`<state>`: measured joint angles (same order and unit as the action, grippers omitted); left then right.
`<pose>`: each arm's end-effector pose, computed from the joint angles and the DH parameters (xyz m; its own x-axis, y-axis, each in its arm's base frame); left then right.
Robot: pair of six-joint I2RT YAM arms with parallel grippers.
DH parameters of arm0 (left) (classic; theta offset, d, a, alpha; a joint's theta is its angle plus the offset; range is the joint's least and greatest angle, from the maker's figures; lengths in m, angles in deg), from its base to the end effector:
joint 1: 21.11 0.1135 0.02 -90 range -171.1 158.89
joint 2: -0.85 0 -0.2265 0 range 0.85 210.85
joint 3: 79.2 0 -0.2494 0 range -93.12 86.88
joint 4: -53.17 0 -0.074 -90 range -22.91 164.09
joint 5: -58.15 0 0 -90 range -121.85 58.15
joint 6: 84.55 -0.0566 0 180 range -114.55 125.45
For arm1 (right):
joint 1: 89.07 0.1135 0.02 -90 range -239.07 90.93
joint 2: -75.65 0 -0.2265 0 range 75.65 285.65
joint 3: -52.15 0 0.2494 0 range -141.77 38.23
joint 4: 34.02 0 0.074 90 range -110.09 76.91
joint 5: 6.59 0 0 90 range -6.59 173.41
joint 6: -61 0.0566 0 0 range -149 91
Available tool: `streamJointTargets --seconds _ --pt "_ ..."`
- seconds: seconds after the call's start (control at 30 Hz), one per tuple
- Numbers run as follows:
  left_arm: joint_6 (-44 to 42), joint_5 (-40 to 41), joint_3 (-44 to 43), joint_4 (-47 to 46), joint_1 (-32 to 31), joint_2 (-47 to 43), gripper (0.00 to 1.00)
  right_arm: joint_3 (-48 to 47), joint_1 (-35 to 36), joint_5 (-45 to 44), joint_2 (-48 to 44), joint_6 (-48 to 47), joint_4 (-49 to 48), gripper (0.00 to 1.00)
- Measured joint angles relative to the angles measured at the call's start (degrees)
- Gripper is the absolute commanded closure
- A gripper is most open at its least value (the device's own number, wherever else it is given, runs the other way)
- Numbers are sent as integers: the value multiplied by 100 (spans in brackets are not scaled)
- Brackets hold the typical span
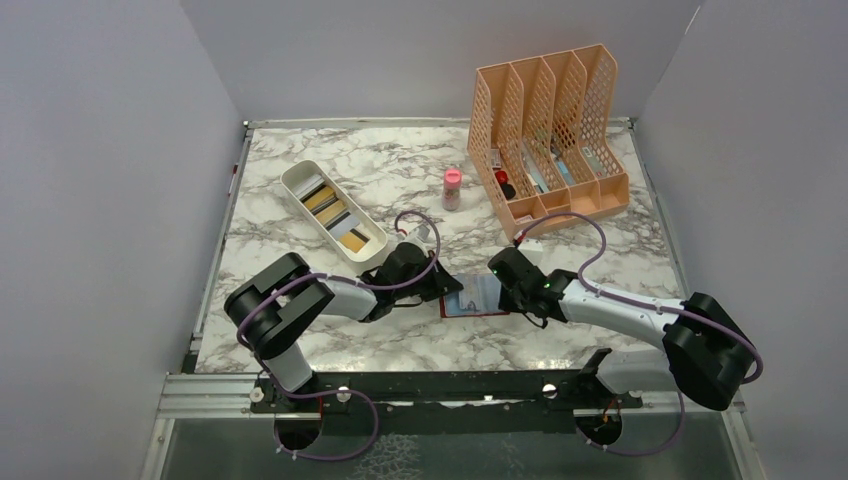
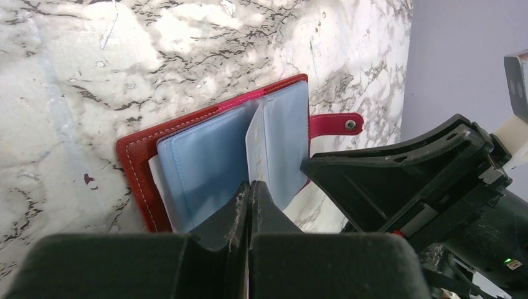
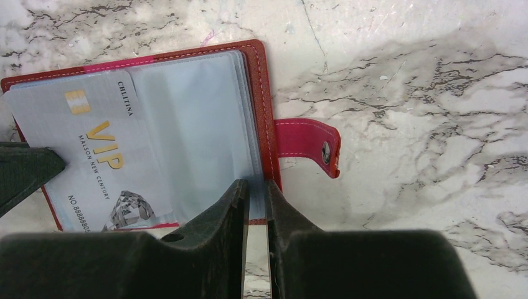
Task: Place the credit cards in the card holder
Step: Insert the credit card into the card holder.
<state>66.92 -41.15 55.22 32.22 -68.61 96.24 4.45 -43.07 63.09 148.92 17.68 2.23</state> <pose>0.2067 -0.2391 0.0858 -0.8790 -0.3241 -0.3498 0.1067 0.5812 -0.8067 0.1807 0.1588 0.1108 -0.8280 0.1247 -0.5467 0.0608 0.9892 0.1336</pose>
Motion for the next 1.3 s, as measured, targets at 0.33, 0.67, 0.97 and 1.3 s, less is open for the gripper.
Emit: streamJointTargets --seconds 0.33,0.67,0.97,1.3 --pt "-114 -76 -17 -68 2 68 100 0 0 9 11 -2 -15 80" --pt "-160 -72 -94 -114 2 321 100 0 0 24 20 -2 -52 80" --pt "-417 -275 -315 -144 2 378 100 -24 0 20 -9 -4 61 72" --pt "-435 -527 -317 -146 -111 378 100 -286 -31 -20 -426 -33 444 60"
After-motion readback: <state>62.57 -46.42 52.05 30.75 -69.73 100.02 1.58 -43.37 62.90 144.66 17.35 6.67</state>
